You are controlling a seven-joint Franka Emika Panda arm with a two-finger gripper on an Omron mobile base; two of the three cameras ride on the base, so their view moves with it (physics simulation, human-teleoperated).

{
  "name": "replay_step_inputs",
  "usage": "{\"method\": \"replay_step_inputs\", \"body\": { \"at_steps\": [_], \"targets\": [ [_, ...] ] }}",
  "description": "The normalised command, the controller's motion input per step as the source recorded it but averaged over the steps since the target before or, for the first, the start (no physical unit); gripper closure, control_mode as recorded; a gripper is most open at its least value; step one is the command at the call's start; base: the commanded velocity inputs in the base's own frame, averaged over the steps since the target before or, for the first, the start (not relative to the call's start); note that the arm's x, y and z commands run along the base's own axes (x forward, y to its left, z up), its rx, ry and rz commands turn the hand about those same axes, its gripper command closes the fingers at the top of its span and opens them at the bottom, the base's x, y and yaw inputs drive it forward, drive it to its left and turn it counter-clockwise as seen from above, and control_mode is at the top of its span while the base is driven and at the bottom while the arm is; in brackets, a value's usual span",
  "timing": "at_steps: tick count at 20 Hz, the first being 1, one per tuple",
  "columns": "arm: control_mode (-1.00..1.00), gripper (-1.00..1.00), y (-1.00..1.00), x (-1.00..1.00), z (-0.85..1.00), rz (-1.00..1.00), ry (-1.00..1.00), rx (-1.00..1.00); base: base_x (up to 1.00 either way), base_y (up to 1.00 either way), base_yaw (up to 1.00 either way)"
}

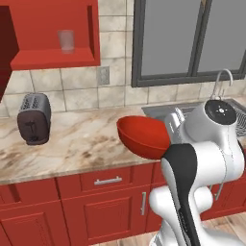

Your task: Pick the mug and place it in the sink. Pick the bowl and place it in the open cabinet and then close the cabinet.

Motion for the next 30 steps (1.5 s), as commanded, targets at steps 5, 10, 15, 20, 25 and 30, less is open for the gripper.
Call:
{"method": "replay_step_inputs", "body": {
  "at_steps": [5,10,15,20,25,30],
  "targets": [
    [1.00,1.00,0.00,0.00,0.00,0.00,0.00,0.00,0.14,0.91,-0.05],
    [1.00,1.00,0.00,0.00,0.00,0.00,0.00,0.00,0.13,0.50,-0.03],
    [1.00,1.00,0.00,0.00,0.00,0.00,0.00,0.00,0.11,0.00,0.00],
    [1.00,1.00,0.00,0.00,0.00,0.00,0.00,0.00,0.79,0.14,-0.01],
    [1.00,1.00,0.00,0.00,0.00,0.00,0.00,0.00,0.62,0.20,-0.02],
    [1.00,1.00,0.00,0.00,0.00,0.00,0.00,0.00,0.00,0.08,0.00]
  ]
}}
